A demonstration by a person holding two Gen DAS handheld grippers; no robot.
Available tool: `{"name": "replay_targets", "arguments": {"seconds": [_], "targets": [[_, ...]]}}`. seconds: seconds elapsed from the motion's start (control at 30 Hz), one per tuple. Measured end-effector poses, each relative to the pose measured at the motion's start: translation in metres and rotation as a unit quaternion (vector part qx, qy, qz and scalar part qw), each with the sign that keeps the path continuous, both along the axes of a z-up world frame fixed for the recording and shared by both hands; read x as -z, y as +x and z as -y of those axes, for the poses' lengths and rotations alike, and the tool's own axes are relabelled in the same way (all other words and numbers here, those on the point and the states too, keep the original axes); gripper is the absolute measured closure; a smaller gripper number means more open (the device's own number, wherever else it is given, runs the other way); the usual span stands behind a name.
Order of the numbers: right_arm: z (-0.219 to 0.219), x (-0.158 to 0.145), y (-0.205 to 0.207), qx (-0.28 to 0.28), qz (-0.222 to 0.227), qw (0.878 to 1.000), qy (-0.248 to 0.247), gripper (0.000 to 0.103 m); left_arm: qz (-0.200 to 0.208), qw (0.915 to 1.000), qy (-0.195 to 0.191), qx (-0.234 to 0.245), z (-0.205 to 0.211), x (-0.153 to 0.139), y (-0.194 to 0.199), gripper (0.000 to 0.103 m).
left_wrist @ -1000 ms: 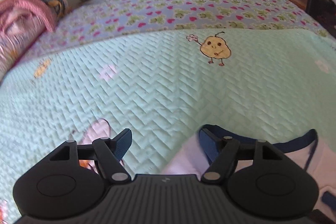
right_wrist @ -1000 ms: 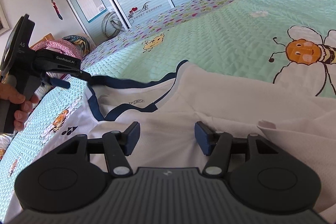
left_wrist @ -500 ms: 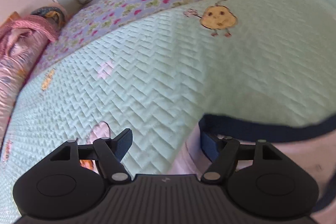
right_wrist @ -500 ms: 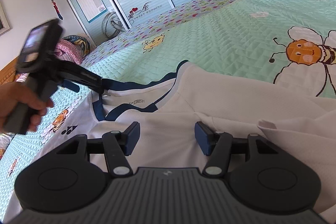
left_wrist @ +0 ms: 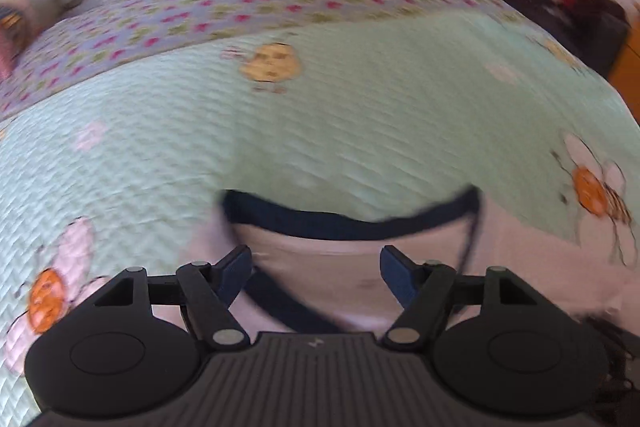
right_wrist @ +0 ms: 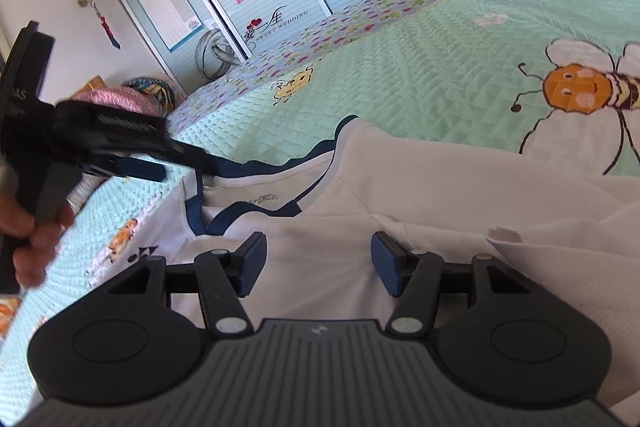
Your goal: Fold clothes
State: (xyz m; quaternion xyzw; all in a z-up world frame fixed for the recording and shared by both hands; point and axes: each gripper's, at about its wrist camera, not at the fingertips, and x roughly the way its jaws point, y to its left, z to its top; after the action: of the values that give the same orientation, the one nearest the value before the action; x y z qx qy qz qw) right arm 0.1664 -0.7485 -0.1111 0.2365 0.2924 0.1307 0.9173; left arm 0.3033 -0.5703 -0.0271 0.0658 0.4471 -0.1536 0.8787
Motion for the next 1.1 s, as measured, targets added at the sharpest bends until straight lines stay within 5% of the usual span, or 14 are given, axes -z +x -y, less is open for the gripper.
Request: {"name": "replay_targets", "arguments": {"seconds": [0.13,0.27,0.47,0.53,0.57,0.8,0.97,1.1], "targets": [[0.017,0.005,0.003,0.001,-0.01,0.998,0.066,0.043,-0.074,0.9889,-0.126,0.027,0.034,0.009,0.011,0.03],[0.027,0.009,0.005,-0.003,-0.019,0.994,0.109,0.043,-0.09,0.9889,-0.112,0.039,0.071,0.021,0.021,0.03],[0.026,0.004,0.006,-0.008,-0.03,0.994,0.11,0.043,-0.094,0.9865,-0.128,0.04,0.085,0.029,0.028,0.037],[0.031,0.003,0.006,-0.003,-0.036,0.992,0.124,0.043,-0.093,0.9863,-0.13,0.041,0.088,0.03,0.029,0.075],[0.033,0.002,0.005,0.001,-0.039,0.99,0.133,0.043,-0.093,0.9863,-0.13,0.041,0.089,0.031,0.03,0.085],[0.048,-0.006,-0.003,0.039,-0.024,0.987,0.156,0.043,-0.047,0.9882,-0.146,-0.001,0.083,0.027,0.039,0.091],[0.055,-0.017,-0.019,0.139,0.02,0.985,0.101,0.043,0.007,0.9862,-0.16,-0.04,0.083,0.011,0.061,0.091],[0.067,-0.027,-0.037,0.234,0.053,0.969,0.055,0.036,-0.052,0.9813,-0.185,0.0,0.08,0.014,0.083,0.083]]}}
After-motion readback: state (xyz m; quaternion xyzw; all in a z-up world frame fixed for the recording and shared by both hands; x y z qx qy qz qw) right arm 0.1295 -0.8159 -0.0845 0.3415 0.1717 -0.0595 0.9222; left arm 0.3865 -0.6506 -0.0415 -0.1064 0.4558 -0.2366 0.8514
